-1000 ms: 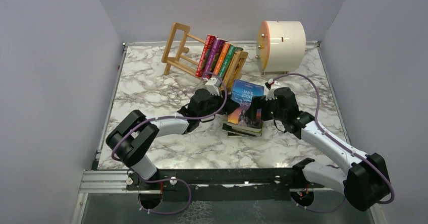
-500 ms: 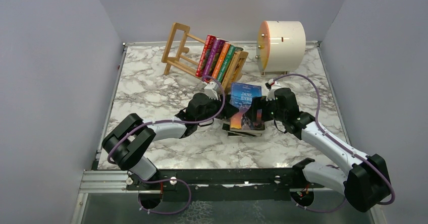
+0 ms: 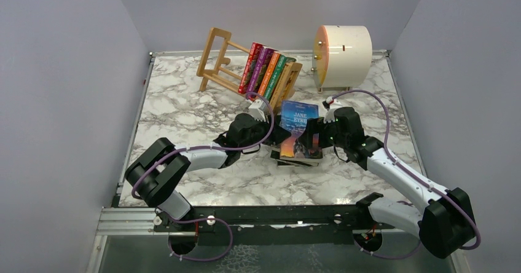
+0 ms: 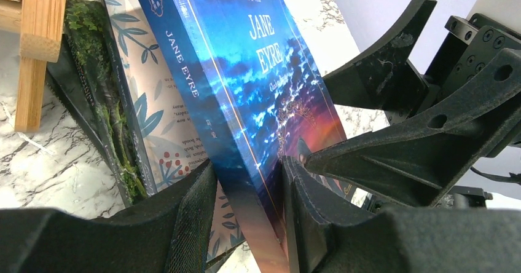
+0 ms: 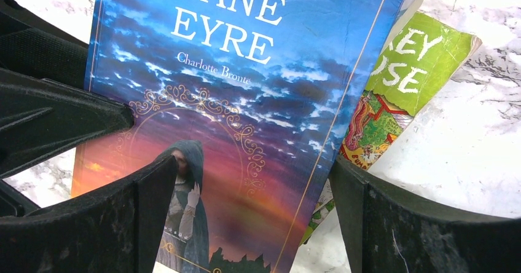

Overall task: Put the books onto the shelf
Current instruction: Pick up the book from the center of the board.

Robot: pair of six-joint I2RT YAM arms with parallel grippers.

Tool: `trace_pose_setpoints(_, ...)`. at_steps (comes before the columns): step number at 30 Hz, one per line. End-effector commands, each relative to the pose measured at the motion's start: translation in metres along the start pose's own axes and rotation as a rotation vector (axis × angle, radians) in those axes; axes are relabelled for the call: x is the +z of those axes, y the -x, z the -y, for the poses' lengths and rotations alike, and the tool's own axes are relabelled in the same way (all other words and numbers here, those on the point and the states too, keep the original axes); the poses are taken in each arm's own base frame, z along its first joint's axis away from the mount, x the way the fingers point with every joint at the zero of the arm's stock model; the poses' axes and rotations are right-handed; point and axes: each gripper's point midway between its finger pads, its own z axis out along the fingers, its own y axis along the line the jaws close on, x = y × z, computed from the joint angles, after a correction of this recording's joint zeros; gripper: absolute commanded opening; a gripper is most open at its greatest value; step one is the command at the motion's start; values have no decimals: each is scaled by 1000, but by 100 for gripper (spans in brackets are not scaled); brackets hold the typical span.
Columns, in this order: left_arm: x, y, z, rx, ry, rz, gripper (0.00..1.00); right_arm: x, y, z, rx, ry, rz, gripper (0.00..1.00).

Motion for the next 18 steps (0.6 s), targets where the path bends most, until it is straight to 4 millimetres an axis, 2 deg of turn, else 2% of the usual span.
trace_pose_setpoints(1, 2, -8, 69, 62, -271, -60, 19, 1, 0, -42, -17, 213, -20, 89)
trace_pose_setpoints(8, 5, -3, 85, 73, -350, -63, 26, 3, 4, -43, -28, 214, -15, 89)
trace_pose_setpoints(15, 12, -6, 92, 44, -405, -85, 35, 2, 8, -43, -38, 212, -3, 89)
trace_pose_setpoints(18, 14, -7, 95, 35, -425, -93, 36, 2, 9, -43, -43, 213, 1, 89)
